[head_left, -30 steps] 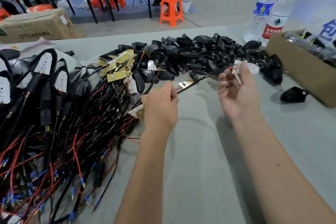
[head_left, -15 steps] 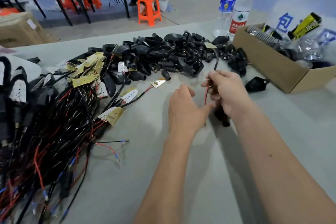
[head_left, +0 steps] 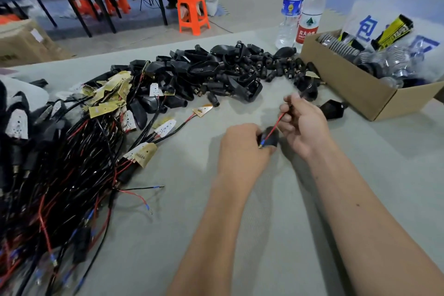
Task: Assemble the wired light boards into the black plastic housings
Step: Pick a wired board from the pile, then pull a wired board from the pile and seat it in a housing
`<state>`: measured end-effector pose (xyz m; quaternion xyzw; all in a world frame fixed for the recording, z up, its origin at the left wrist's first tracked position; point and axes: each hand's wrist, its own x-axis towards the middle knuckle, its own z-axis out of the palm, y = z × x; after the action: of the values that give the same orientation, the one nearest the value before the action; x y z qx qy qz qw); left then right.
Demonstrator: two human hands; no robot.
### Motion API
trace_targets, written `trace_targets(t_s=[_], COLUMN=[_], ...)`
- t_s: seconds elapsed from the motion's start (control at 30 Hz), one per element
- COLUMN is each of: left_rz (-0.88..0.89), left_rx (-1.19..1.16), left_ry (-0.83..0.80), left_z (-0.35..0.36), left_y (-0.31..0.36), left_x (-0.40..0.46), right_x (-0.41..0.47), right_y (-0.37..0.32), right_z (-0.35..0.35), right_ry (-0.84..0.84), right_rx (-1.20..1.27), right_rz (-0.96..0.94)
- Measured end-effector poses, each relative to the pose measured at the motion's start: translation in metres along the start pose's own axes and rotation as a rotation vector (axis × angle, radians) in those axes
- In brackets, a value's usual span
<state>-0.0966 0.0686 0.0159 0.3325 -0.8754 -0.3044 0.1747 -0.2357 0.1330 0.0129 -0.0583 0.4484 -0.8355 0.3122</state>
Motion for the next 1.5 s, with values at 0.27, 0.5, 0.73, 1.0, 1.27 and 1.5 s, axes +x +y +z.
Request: trace_targets(t_s=[0.27, 0.5, 0.73, 1.0, 1.27, 1.5], left_rz=[-0.223, -0.373, -0.444, -0.456, -0.404, -0.263], left_rx=[-0.407, -0.67, -0.94, -1.05, -1.104, -0.717], left_ry=[0.141, 0.274, 0.33, 0.273, 0.319, 0.129], left_z=[-0.062, -0.085, -0.087, -0.081, -0.081, -0.093], left_y=[-0.08, -0.114, -0.106, -0.096, -0.093, -0.109], left_x=[-0.01, -0.023, -0.008, -0.008, -0.014, -0.018], right_x=[-0.022, -0.032, -0.031, -0.035, -0.04, -0.036], right_y=[0.04, 0.074, 0.08, 0.086, 0.094, 0.099], right_z=[0.059, 0.079, 0.082, 0.084, 0.085, 0.083], right_ry=[-0.298, -0.202, -0.193, -0.139, -0.195, -0.163], right_rx=[-0.084, -0.056, -0.127, -0.134, -0.383, -0.653], right_rz=[0.076, 0.002, -0.13, -0.144, -0.163, -0.263])
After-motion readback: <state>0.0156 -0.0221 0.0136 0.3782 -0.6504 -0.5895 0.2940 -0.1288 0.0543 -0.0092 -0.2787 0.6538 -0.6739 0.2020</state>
